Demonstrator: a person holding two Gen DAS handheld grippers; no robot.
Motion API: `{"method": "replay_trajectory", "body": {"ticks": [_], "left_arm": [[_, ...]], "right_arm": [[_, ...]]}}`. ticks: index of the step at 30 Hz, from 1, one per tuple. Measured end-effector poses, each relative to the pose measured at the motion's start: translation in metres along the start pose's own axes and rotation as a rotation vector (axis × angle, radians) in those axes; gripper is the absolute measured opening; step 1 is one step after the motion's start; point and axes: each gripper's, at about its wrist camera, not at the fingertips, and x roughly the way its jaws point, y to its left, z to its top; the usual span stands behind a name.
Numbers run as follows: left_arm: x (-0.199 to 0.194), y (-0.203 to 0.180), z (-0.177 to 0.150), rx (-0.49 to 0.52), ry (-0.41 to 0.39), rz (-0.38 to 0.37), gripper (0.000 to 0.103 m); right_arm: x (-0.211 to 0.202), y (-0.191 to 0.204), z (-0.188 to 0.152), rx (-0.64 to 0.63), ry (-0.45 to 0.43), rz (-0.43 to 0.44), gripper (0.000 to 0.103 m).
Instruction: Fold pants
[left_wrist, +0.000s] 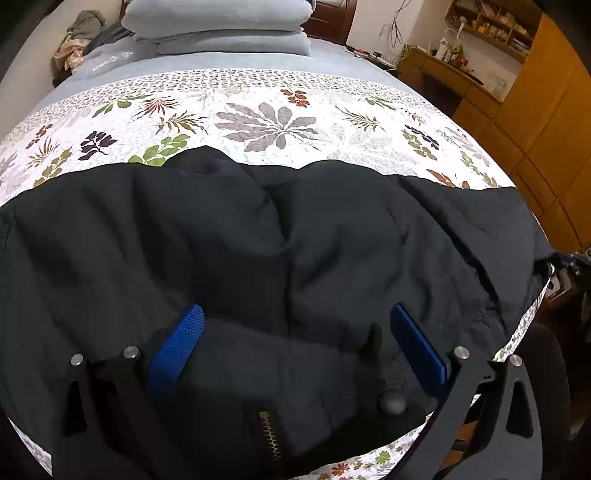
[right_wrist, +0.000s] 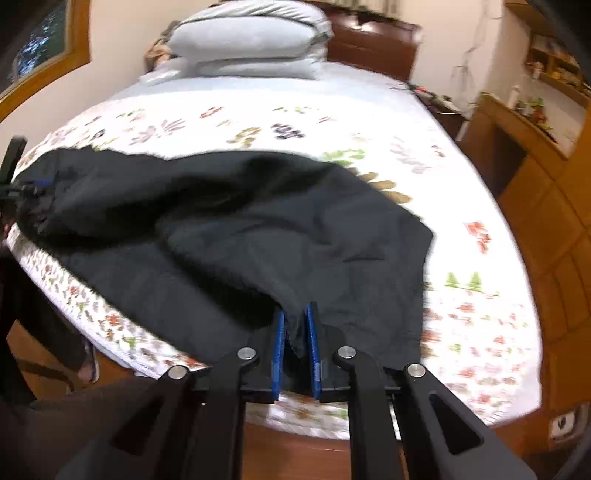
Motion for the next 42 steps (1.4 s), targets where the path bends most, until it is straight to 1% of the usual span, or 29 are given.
{"method": "replay_trajectory", "body": {"ticks": [1, 3, 4, 7, 9, 10, 11, 13, 14, 15, 17, 18, 19, 20, 21, 23, 25, 26, 28, 29, 31, 32, 33, 34, 35, 37, 39, 40, 42], "left_arm": [[0.0, 0.0, 0.0, 0.003, 0.001, 0.002, 0.101], [0.002, 0.0, 0.0, 0.007, 0.005, 0.006, 0.101], [0.003, -0.001, -0.001, 0.01, 0.007, 0.01, 0.101], [0.006, -0.003, 0.0, 0.025, 0.01, 0.024, 0.101], [0.007, -0.004, -0.001, 0.028, 0.009, 0.036, 0.101], [0.008, -0.005, -0.001, 0.032, 0.01, 0.043, 0.101], [0.008, -0.006, -0.001, 0.038, 0.011, 0.05, 0.101], [0.008, -0.007, 0.0, 0.038, 0.012, 0.058, 0.101], [0.006, -0.007, 0.001, 0.028, 0.008, 0.055, 0.101], [0.003, -0.006, 0.003, 0.006, -0.003, 0.041, 0.101], [-0.003, -0.006, 0.006, -0.034, -0.032, 0.003, 0.101], [-0.008, -0.007, 0.008, -0.062, -0.059, -0.014, 0.101], [-0.011, -0.01, 0.01, -0.073, -0.074, -0.021, 0.101], [-0.013, -0.013, 0.013, -0.077, -0.087, -0.023, 0.101], [-0.017, -0.02, 0.016, -0.076, -0.113, -0.013, 0.101], [-0.024, -0.031, 0.02, -0.067, -0.156, 0.024, 0.101], [-0.029, -0.046, 0.024, -0.064, -0.202, 0.069, 0.101], [-0.029, -0.053, 0.026, -0.071, -0.206, 0.091, 0.101], [-0.027, -0.069, 0.029, -0.084, -0.198, 0.13, 0.101], [-0.026, -0.075, 0.03, -0.089, -0.193, 0.127, 0.101], [-0.023, -0.089, 0.026, -0.121, -0.173, 0.092, 0.101], [-0.021, -0.092, 0.023, -0.132, -0.159, 0.065, 0.101], [-0.017, -0.099, 0.018, -0.14, -0.135, 0.02, 0.101], [-0.014, -0.103, 0.014, -0.136, -0.121, 0.013, 0.101], [-0.009, -0.11, 0.009, -0.114, -0.109, 0.025, 0.101], [0.006, -0.123, 0.001, -0.052, -0.086, 0.074, 0.101], [0.015, -0.128, -0.005, -0.039, -0.066, 0.071, 0.101], [0.019, -0.129, -0.007, -0.033, -0.064, 0.08, 0.101], [0.027, -0.13, -0.009, -0.027, -0.05, 0.093, 0.101]], "right_arm": [[-0.008, -0.01, -0.001, 0.022, -0.013, -0.009, 0.012], [-0.016, -0.026, -0.004, 0.048, -0.017, -0.014, 0.012], [-0.018, -0.035, -0.007, 0.061, -0.01, -0.031, 0.012], [-0.006, -0.047, -0.02, 0.095, 0.042, -0.003, 0.012], [0.005, -0.045, -0.022, 0.073, 0.085, -0.017, 0.012], [0.009, -0.044, -0.027, 0.069, 0.1, -0.014, 0.014], [0.011, -0.044, -0.031, 0.08, 0.103, -0.012, 0.014], [0.01, -0.05, -0.036, 0.153, 0.089, 0.021, 0.018], [0.008, -0.053, -0.036, 0.184, 0.075, 0.034, 0.019], [0.003, -0.056, -0.038, 0.213, 0.059, 0.048, 0.022], [-0.006, -0.061, -0.038, 0.278, 0.041, 0.086, 0.051], [-0.012, -0.062, -0.037, 0.301, 0.025, 0.087, 0.077], [-0.019, -0.063, -0.035, 0.313, 0.001, 0.1, 0.078], [-0.027, -0.064, -0.032, 0.325, -0.022, 0.115, 0.077], [-0.033, -0.066, -0.029, 0.339, -0.038, 0.107, 0.077], [-0.039, -0.073, -0.024, 0.389, -0.06, 0.107, 0.077], [-0.035, -0.086, -0.022, 0.479, -0.064, 0.146, 0.077], [-0.032, -0.093, -0.022, 0.527, -0.068, 0.161, 0.077], [-0.021, -0.104, -0.026, 0.617, -0.061, 0.186, 0.077], [-0.017, -0.108, -0.028, 0.645, -0.056, 0.191, 0.077], [-0.007, -0.11, -0.034, 0.681, -0.04, 0.189, 0.077], [-0.003, -0.11, -0.036, 0.683, -0.022, 0.175, 0.077], [0.002, -0.111, -0.038, 0.682, -0.013, 0.167, 0.077], [0.005, -0.112, -0.04, 0.689, -0.014, 0.165, 0.077], [0.008, -0.114, -0.042, 0.699, -0.012, 0.167, 0.077], [0.013, -0.12, -0.045, 0.724, -0.011, 0.179, 0.077], [0.016, -0.127, -0.047, 0.736, -0.018, 0.196, 0.077], [0.017, -0.13, -0.048, 0.745, -0.013, 0.192, 0.077], [0.021, -0.137, -0.053, 0.773, -0.004, 0.218, 0.077]]}}
